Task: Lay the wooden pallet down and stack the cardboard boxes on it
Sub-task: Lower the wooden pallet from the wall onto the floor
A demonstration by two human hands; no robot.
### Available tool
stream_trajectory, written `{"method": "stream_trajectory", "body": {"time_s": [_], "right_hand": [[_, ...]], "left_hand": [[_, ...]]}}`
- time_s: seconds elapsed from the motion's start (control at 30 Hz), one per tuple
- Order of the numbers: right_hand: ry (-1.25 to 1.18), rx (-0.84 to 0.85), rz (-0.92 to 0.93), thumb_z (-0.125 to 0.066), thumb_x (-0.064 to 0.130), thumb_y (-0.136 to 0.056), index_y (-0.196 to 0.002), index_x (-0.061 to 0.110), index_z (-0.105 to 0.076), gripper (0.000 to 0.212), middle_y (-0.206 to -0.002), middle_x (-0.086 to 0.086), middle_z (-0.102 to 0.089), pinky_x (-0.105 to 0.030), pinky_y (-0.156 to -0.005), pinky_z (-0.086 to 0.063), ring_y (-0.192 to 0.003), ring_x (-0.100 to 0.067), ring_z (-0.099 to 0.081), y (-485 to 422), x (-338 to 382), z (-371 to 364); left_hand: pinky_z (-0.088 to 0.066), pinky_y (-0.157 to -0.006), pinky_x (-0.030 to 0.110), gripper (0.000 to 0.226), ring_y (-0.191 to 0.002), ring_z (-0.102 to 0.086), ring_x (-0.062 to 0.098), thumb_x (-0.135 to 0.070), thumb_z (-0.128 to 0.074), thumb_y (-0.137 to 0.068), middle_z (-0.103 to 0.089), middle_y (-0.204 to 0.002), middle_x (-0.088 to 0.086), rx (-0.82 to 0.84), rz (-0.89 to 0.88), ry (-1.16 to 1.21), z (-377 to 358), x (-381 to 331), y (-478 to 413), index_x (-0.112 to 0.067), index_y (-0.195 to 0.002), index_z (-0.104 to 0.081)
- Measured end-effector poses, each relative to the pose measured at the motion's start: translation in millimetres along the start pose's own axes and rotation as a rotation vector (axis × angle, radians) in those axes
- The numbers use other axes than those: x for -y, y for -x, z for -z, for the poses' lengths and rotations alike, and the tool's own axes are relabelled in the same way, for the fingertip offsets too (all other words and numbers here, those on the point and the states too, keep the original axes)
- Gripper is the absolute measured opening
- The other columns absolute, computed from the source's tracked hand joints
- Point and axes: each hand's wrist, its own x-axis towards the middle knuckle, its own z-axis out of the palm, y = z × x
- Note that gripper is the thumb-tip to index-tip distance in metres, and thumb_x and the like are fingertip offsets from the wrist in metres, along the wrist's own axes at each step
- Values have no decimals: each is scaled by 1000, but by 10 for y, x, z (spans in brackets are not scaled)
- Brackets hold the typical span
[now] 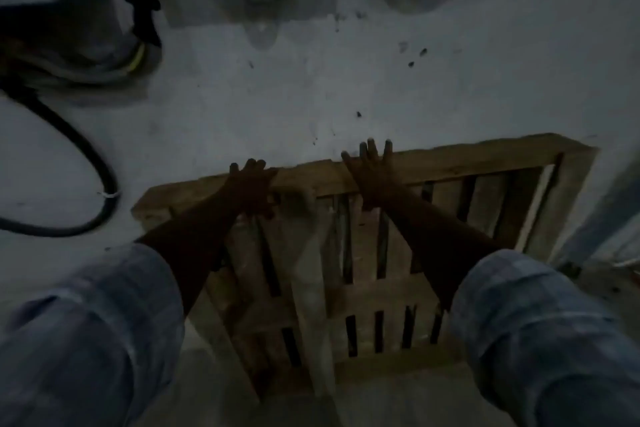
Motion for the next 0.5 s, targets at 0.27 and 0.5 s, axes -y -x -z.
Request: {"method": "stream_trajectory", "body": {"time_s": [0.27, 0.5], "right_hand": [[-303, -141, -26, -73, 21, -77, -148, 17, -41, 78, -154, -19, -35, -62, -116, -20, -140, -50, -28, -391, 79, -682], [-305, -128, -59, -53, 11, -92, -153, 15, -31, 65, -157, -18, -33, -56, -116, -21, -138, -45, -33, -149, 191, -539]], "left_hand": [[-26, -116, 61, 95, -143, -32, 42, -53, -63, -71, -35, -153, 20, -128, 194, 224, -633, -30, -448, -15, -153, -32], [-14, -121, 63, 114, -154, -13, 38, -52, -77, -75, -14, -167, 17, 21, 158, 245, -564, 16, -267, -17, -161, -11]]}}
